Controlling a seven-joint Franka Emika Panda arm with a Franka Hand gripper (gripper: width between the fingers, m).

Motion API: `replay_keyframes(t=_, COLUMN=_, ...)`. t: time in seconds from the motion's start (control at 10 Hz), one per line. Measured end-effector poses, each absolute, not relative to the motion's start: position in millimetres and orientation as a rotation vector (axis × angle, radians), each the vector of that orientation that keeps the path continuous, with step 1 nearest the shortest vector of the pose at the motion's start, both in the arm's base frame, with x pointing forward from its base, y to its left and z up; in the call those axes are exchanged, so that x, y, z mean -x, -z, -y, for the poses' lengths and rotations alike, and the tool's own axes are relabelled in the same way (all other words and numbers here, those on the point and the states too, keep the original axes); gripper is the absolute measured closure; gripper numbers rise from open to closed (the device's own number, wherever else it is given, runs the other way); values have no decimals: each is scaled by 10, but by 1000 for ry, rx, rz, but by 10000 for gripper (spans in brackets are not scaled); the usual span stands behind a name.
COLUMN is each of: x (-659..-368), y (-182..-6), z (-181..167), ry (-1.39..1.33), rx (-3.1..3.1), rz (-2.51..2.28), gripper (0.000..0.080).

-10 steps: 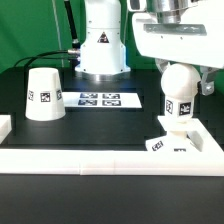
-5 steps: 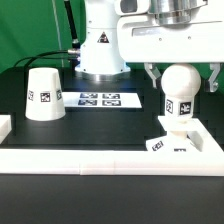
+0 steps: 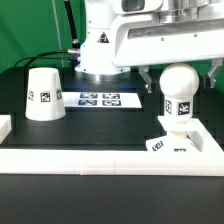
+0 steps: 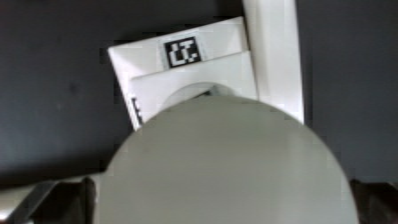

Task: Assemble lamp

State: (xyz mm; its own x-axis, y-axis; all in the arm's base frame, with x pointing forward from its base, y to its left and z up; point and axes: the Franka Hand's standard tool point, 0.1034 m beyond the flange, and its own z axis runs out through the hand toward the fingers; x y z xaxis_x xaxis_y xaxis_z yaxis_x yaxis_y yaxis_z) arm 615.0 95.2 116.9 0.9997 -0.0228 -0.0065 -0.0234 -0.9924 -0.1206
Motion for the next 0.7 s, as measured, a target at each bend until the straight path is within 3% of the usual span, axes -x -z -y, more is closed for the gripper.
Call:
replay_keyframes(t=0.6, x=-6147, y=-1152, z=-931, ry=12, rx=3017, rz=378, gripper=101)
replay_keyframes(t=0.7, x=-6147, y=-1151, z=-930, ry=12, rx=3017, rz=377, gripper=211)
